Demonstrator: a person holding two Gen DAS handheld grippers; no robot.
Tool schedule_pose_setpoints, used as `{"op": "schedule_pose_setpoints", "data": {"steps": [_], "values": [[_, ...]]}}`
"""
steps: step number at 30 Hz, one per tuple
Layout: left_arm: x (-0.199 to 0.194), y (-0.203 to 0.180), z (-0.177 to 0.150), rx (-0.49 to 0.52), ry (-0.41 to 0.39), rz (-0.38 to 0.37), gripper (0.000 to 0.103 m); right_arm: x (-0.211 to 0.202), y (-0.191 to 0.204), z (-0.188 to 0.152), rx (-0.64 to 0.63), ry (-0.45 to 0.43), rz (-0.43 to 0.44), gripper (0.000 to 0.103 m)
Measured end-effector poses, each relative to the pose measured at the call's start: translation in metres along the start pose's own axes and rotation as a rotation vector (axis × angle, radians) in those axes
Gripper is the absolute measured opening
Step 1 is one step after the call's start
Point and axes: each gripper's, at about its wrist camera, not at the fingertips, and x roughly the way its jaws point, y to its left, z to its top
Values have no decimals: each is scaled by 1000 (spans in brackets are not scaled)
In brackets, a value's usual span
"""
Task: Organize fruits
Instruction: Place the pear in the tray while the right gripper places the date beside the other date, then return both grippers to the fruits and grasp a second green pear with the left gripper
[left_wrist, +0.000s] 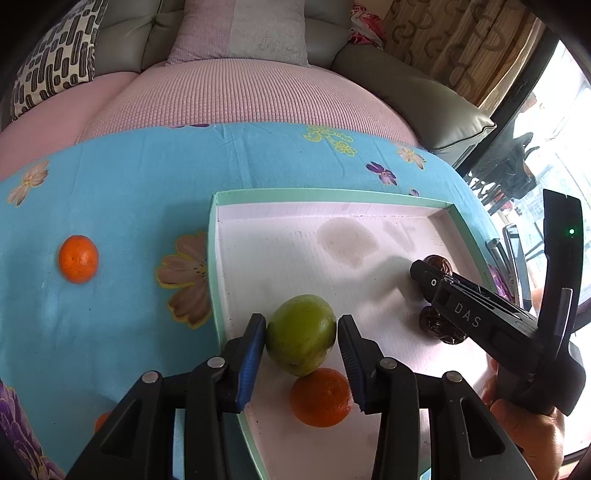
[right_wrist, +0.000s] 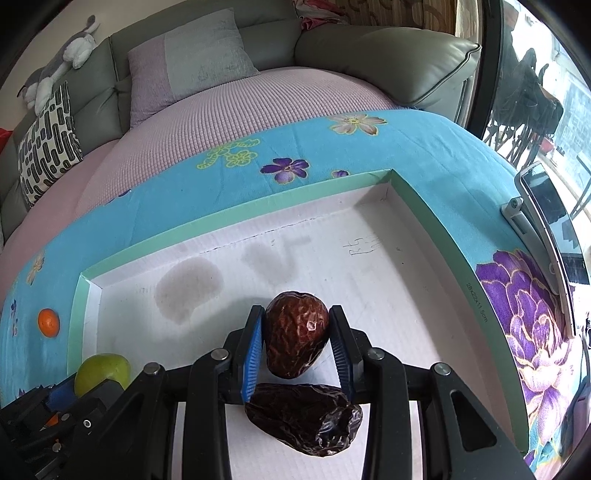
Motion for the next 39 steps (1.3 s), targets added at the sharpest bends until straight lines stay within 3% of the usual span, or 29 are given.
{"op": "schedule_pose_setpoints", "data": {"steps": [7,9,13,15,18,21,25,28,34,39], "values": [[-24,6,8,-16,-54,22,46,-1,2,0,-17,0,-7,40],[-29,14,10,-40,-74,39,51,-1,2,0,-19,-1,-10,56],[-38,33,13,-91,-101,106,61,-4,3,0,-24,-11,-8,60],[-39,47,12,-123,-108,148,65,-3,3,0,-26,-9,-11,72],[-40,69,9,-180,-106,218,73,-5,2,1,-19,-18,-1,79],[-40,90,5,-228,-98,291,77,-5,3,1,-24,-18,1,80],[-47,116,-1,-302,-116,340,90,-6,4,1,-31,-23,1,81],[-53,132,-6,-343,-125,380,100,-7,6,0,-37,-29,-2,91],[-66,150,-13,-381,-139,428,103,-13,8,2,-49,-52,-6,92],[-81,151,-16,-354,-166,438,103,-29,13,6,-61,-101,-3,92]]}}
